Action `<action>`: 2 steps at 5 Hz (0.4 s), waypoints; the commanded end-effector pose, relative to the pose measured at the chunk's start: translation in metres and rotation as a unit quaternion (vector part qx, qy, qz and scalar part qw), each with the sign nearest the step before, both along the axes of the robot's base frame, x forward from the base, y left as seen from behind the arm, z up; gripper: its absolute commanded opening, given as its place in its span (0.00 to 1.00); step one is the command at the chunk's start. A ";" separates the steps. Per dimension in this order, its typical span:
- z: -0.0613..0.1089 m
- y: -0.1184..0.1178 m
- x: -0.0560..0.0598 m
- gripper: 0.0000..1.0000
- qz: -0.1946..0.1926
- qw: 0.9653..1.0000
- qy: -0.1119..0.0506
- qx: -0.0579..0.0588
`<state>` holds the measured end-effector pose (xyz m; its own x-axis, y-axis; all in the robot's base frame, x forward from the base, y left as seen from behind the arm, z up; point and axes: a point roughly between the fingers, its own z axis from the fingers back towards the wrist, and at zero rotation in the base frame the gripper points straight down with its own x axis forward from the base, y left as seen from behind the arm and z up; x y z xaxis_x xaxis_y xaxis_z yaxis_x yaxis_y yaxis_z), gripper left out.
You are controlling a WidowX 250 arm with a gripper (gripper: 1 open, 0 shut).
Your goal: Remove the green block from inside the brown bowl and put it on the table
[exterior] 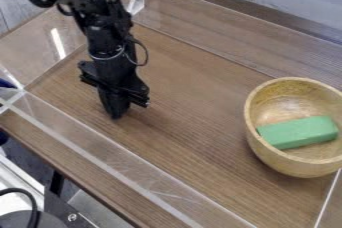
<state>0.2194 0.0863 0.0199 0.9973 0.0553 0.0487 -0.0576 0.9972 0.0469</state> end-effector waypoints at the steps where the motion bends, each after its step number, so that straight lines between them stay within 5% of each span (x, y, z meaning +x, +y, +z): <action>1: 0.009 0.002 0.014 0.00 0.015 1.000 0.000 0.013; 2: 0.014 0.003 0.019 0.00 0.029 0.999 0.013 0.021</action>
<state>0.2272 0.0862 0.0229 0.9936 0.1111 -0.0204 -0.1092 0.9909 0.0786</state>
